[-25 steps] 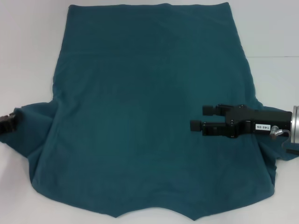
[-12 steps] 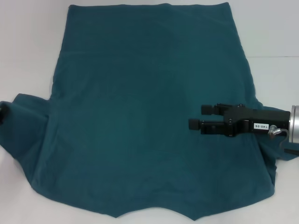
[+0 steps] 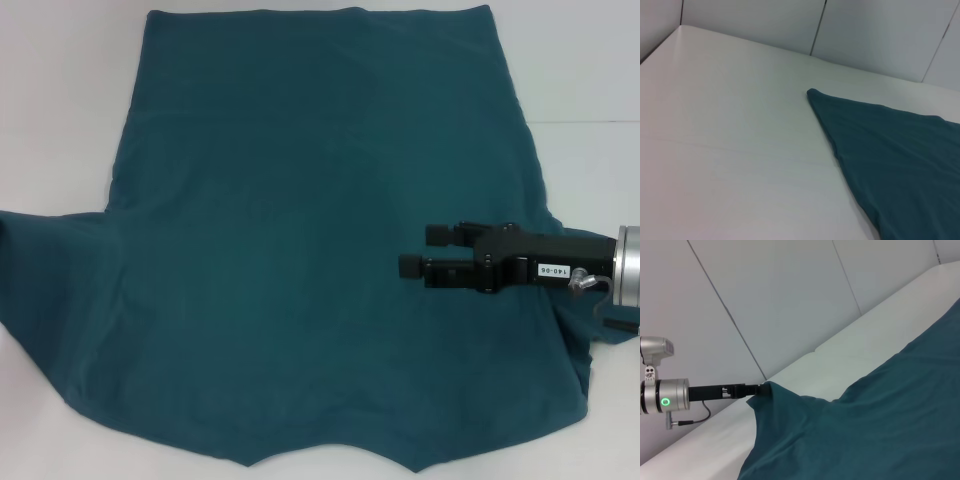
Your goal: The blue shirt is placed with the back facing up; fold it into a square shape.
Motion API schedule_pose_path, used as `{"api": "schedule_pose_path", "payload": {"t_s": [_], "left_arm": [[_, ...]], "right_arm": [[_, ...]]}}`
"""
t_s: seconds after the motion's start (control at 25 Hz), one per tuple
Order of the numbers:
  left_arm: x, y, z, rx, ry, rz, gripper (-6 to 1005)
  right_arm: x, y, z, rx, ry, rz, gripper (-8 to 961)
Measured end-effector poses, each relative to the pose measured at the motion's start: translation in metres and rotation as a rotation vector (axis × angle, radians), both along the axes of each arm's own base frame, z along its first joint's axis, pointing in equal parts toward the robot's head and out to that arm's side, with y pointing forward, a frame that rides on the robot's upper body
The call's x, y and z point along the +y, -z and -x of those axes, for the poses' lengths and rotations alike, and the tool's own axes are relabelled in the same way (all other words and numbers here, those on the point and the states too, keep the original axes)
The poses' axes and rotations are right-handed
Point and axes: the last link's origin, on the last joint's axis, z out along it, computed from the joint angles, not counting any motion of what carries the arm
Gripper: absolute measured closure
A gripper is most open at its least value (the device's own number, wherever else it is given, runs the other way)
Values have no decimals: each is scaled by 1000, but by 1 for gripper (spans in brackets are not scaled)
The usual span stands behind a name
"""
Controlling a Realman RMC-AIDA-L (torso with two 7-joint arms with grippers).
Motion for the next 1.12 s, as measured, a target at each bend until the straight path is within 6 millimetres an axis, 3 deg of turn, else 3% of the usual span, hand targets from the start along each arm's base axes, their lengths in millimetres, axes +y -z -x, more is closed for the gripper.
{"api": "schedule_pose_path", "payload": {"t_s": [0.44,0.96,1.12], "left_arm": [[-1,4,-9,-46,35,28,999],[-8,21,-59,-285,239,213,992],[-6,24,-66,-306,253,226,988]], "right_arm": [[-1,3,-1,5,8,7,39],[-1,4,-1,-3,2,6,39],[-3,4,-3,-6,4,6,39]]}}
